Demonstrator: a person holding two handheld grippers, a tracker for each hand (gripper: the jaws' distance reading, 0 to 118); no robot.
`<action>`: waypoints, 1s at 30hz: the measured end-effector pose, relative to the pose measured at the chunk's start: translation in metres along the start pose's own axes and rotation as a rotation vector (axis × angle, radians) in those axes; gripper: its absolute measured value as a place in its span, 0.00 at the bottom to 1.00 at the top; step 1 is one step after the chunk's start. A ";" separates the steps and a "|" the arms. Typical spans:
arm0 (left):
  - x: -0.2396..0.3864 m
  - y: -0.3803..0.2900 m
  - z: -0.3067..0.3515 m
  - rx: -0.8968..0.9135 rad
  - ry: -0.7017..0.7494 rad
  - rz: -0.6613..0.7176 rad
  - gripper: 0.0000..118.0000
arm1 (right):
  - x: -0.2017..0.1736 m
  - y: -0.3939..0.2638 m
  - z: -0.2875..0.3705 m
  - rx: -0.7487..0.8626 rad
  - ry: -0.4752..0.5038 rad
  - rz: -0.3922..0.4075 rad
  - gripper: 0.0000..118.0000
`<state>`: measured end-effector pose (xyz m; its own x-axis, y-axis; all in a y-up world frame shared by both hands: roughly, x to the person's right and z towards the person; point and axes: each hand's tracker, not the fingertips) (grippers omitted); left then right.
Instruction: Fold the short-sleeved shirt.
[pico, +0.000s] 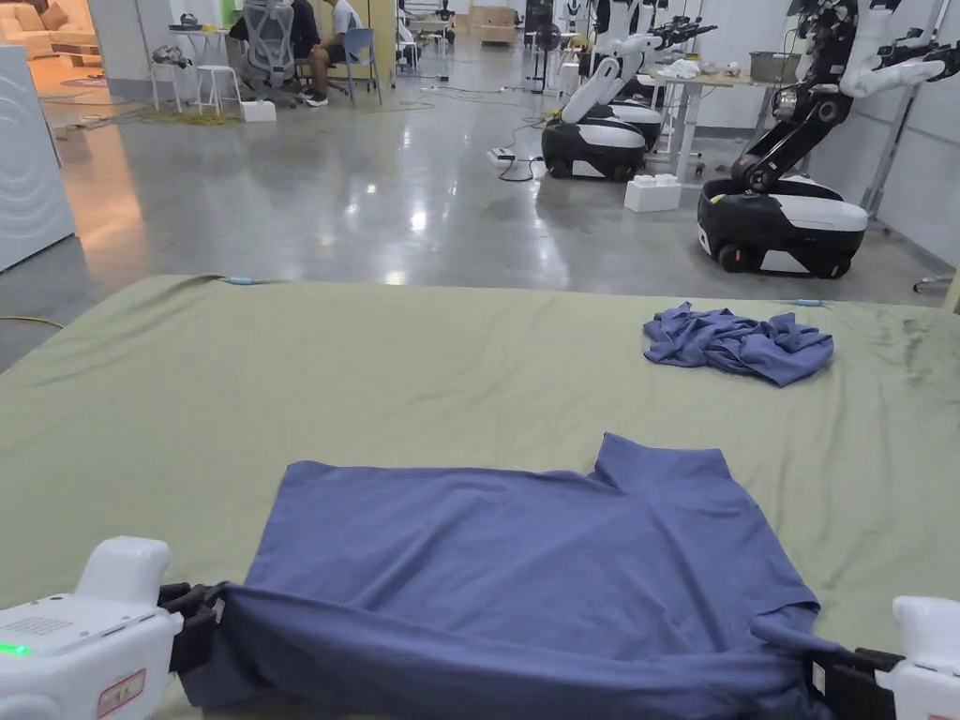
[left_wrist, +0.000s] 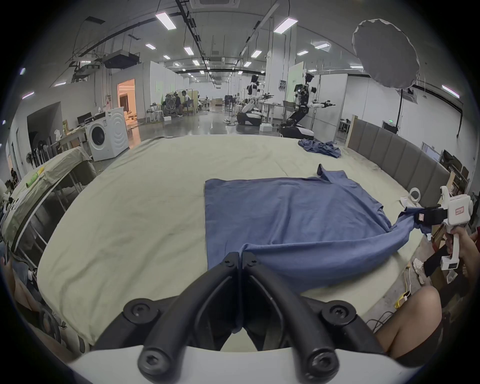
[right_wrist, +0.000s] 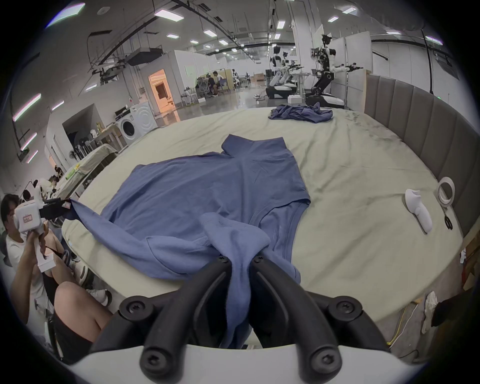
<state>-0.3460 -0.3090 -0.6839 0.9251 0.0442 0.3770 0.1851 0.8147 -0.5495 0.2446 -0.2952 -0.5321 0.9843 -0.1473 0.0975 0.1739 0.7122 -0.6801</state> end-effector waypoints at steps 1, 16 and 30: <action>0.000 0.003 -0.009 -0.010 0.004 -0.001 0.00 | 0.001 0.005 -0.009 -0.012 0.001 0.002 0.09; -0.012 -0.002 -0.111 -0.162 0.068 0.020 0.00 | 0.000 0.033 -0.126 -0.106 -0.072 -0.012 0.10; -0.005 -0.004 -0.067 -0.017 -0.052 0.106 1.00 | 0.004 0.022 -0.068 0.096 -0.047 -0.079 0.99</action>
<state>-0.3290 -0.3511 -0.7331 0.9213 0.1597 0.3546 0.0936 0.7939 -0.6008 0.2501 -0.3271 -0.5960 0.9673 -0.1745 0.1838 0.2509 0.7624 -0.5965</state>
